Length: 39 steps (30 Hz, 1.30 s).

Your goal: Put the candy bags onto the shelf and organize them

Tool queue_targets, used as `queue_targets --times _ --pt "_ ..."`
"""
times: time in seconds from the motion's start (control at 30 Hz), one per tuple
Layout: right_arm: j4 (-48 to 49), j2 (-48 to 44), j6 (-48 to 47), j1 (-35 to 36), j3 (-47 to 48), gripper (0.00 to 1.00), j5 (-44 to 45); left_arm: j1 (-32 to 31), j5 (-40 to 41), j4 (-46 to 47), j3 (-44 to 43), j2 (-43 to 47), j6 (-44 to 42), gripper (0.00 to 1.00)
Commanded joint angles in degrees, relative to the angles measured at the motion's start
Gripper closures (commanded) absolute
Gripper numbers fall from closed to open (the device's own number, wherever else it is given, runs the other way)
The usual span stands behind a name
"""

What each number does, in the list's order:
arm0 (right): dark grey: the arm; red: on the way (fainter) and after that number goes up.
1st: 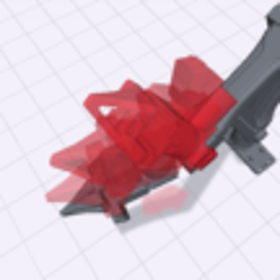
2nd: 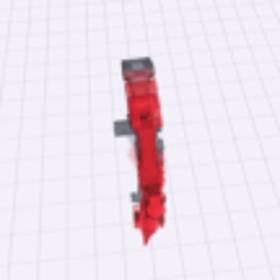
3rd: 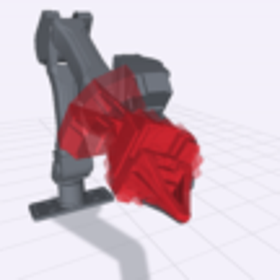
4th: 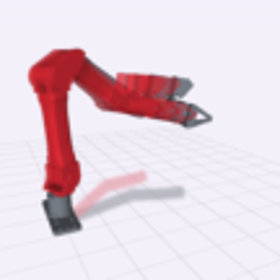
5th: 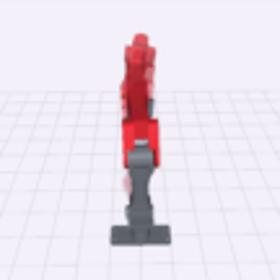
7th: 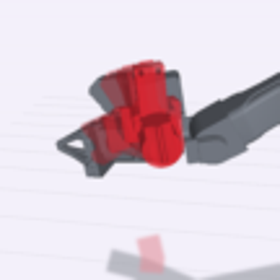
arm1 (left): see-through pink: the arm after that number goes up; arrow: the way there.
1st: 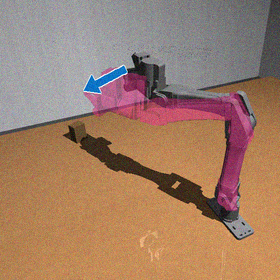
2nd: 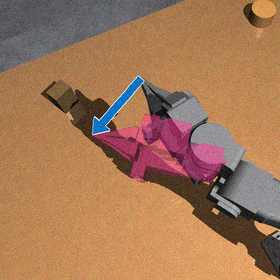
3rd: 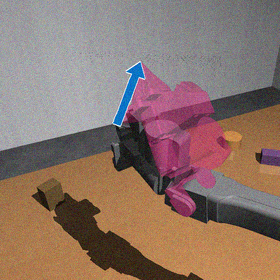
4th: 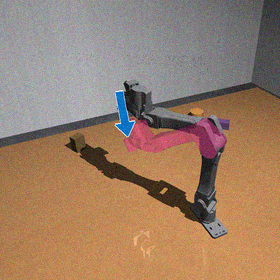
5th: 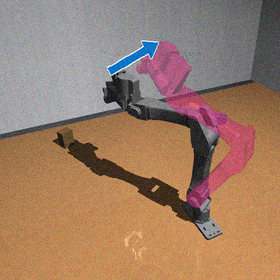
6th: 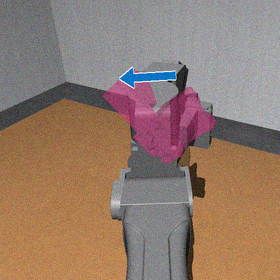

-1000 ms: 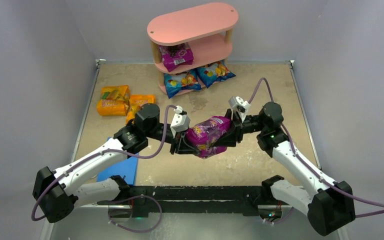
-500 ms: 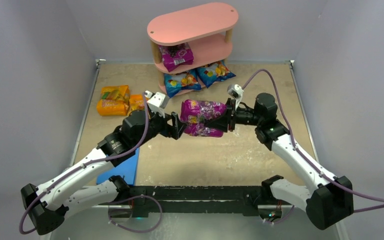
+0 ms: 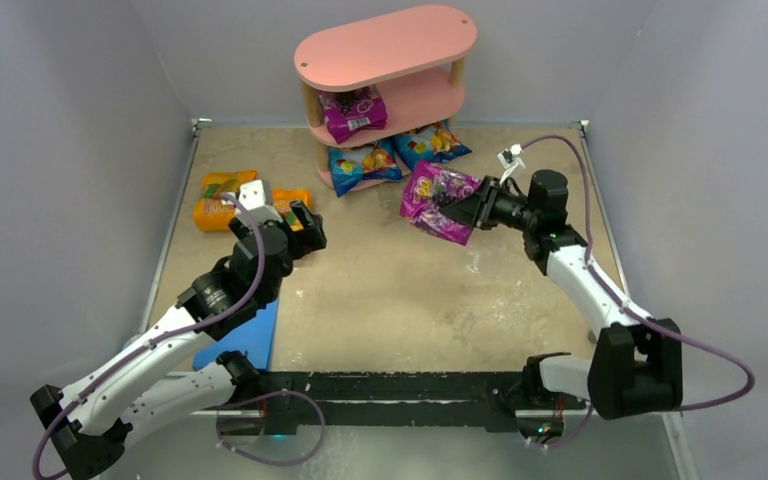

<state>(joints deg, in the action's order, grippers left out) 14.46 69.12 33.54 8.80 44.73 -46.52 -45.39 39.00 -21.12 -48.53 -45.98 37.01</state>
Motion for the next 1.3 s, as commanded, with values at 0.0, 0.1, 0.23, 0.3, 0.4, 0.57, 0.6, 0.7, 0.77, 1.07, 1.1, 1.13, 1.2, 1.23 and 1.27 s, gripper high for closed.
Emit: queue_targets --times 0.0,0.1,0.23,0.3,0.4,0.57,0.6,0.7,0.77,1.07,1.1,1.13,1.2,1.23,1.27 --pt "6.08 2.85 9.77 -0.15 8.22 0.82 8.52 0.21 9.86 -6.72 -1.09 -0.37 8.04 0.10" --pt "7.66 5.91 12.91 -0.27 11.88 0.81 15.53 0.21 11.05 -8.50 -0.85 -0.60 9.66 0.08" --pt "13.06 10.68 17.93 -0.32 17.25 0.81 19.33 0.29 11.72 -9.72 -0.55 -0.69 10.30 0.04" --pt "13.89 13.68 19.32 -0.31 19.89 0.81 20.61 0.25 11.83 -10.25 -0.47 -0.61 10.47 0.03" --pt "18.36 17.95 23.87 -0.28 22.32 0.79 21.19 0.21 11.91 -10.92 -0.40 -0.52 10.92 0.02" --pt "25.45 25.26 30.48 -0.28 26.13 0.79 23.05 0.28 11.48 -11.11 0.15 -0.17 11.69 0.01" --pt "26.59 27.27 31.48 -0.30 27.32 0.79 23.52 0.23 11.30 -10.90 0.44 -0.05 11.76 0.01" --pt "29.34 31.30 34.76 -0.27 30.90 0.79 24.71 0.21 10.52 -10.54 0.98 0.01 11.64 0.01" --pt "30.47 33.49 36.96 -0.27 33.07 0.79 25.38 0.21 10.38 -10.69 1.16 -0.03 11.60 0.01" --pt "27.80 41.27 40.38 0.27 43.06 0.77 23.41 0.24 8.61 -8.52 2.25 -1.31 10.50 0.01" --pt "27.60 42.44 41.04 0.44 44.67 0.76 22.55 0.21 8.46 -8.23 2.37 -1.57 10.50 0.01" --pt "26.73 43.60 41.45 0.64 46.39 0.73 21.97 0.24 8.34 -8.07 2.43 -1.84 10.52 0.01" --pt "24.71 45.74 42.06 1.18 49.73 0.63 22.17 0.21 7.88 -7.52 2.71 -2.21 10.47 0.01" --pt "23.25 46.88 42.17 1.40 51.11 0.60 22.67 0.22 7.63 -7.45 2.71 -2.39 10.46 0.01" --pt "23.09 47.50 42.42 1.61 52.16 0.56 23.23 0.21 7.43 -7.44 2.66 -2.52 10.45 0.01"
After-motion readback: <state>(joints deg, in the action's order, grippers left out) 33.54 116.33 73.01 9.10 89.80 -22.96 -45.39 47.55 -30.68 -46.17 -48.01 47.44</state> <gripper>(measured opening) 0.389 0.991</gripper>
